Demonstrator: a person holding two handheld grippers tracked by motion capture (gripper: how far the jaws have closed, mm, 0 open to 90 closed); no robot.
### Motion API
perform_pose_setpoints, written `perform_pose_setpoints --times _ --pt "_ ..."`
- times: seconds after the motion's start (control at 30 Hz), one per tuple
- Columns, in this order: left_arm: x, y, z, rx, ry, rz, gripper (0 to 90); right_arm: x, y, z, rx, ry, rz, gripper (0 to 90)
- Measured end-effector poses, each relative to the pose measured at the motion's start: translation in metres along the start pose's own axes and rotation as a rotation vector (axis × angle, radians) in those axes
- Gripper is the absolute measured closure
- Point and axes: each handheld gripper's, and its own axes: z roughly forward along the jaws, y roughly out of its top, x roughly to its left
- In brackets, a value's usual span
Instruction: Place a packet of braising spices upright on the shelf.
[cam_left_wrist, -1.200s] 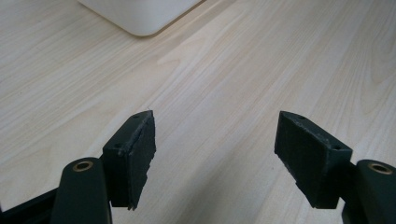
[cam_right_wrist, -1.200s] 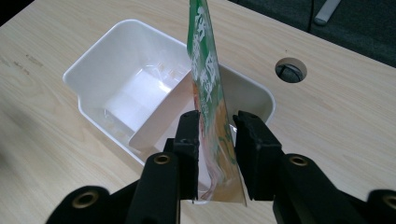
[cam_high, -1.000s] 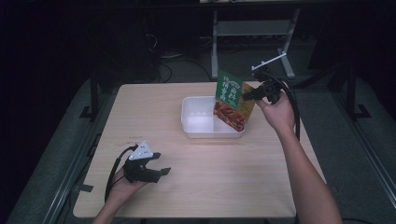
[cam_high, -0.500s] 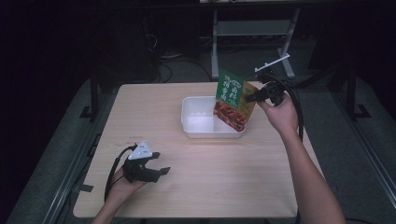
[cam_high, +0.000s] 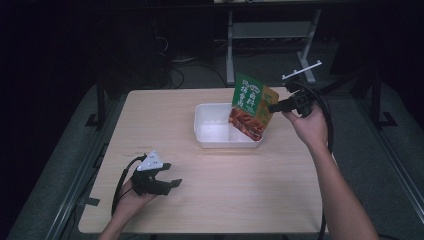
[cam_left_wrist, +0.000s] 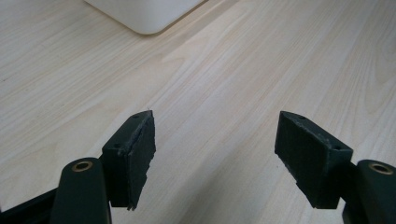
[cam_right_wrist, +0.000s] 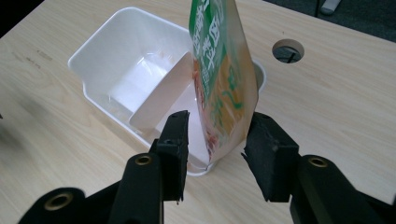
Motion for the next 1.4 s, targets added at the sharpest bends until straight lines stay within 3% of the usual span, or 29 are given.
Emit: perform_pose_setpoints --times 0.8,1.4 --pt "-0.001 0.000 0.002 0.008 0.008 0.004 28.5 -0.003 -0.040 -0.004 -0.016 0.093 0.028 51.1" --pt "0.002 -0.001 0.000 0.001 0.015 -0.008 28.2 0.006 -0.071 0.005 -0.001 0.118 0.020 48.8"
